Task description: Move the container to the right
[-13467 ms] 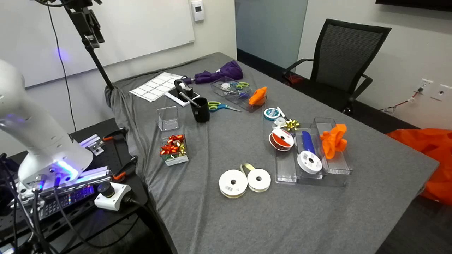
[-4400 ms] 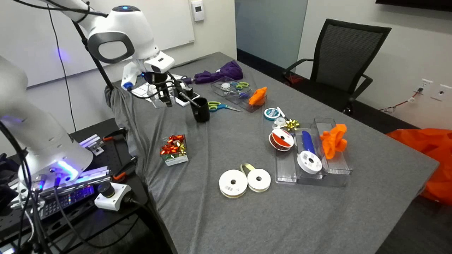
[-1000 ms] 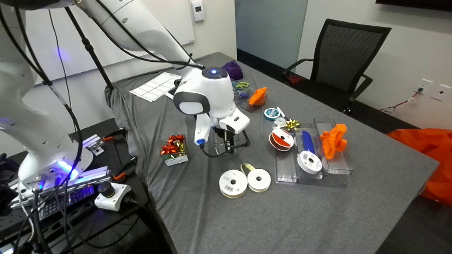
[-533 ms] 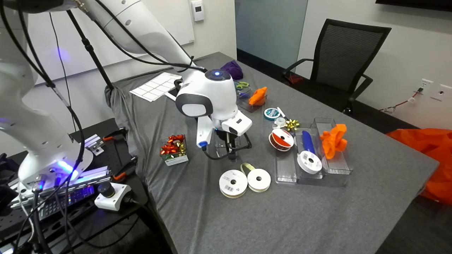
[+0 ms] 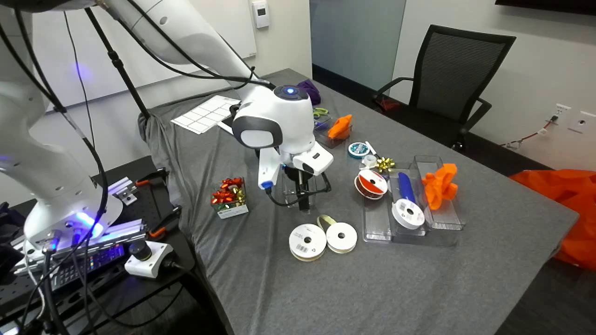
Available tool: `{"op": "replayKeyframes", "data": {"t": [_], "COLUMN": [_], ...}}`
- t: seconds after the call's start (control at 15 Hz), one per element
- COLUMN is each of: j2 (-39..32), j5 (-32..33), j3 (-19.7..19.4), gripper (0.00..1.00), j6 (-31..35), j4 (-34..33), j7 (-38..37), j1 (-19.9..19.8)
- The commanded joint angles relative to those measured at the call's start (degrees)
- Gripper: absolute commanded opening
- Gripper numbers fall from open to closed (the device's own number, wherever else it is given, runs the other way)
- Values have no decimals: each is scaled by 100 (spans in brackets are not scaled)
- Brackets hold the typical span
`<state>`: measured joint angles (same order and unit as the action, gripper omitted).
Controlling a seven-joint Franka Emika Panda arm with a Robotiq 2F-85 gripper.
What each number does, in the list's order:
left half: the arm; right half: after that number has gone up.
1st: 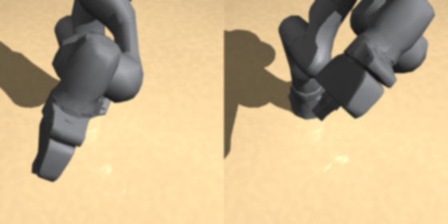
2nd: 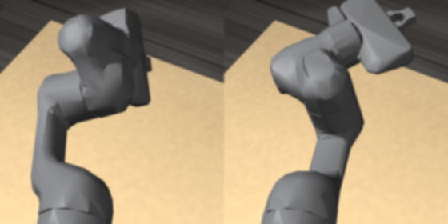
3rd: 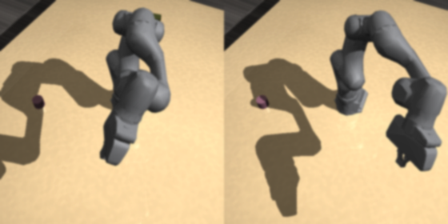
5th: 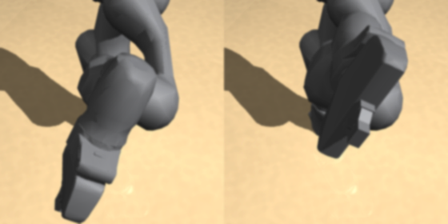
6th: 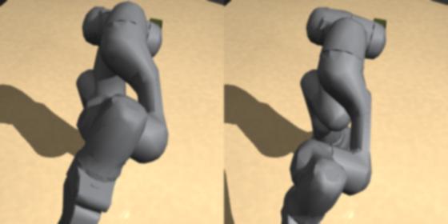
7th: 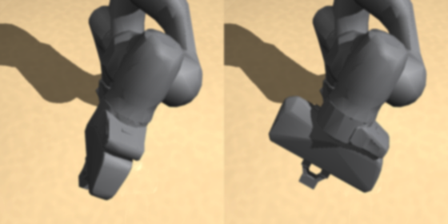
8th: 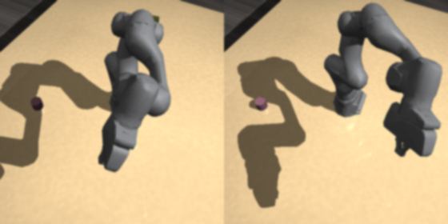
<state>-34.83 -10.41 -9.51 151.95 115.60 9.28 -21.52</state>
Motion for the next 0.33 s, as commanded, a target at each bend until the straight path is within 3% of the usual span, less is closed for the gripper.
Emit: {"op": "replayKeyframes", "data": {"t": [0.0, 0.27], "j2": [541, 1067], "j5": [70, -40], "j3": [9, 9], "gripper": [100, 100], "j6": [-688, -1627], "j4": [124, 24], "j7": [-104, -40], "j1": [-23, -49]}}
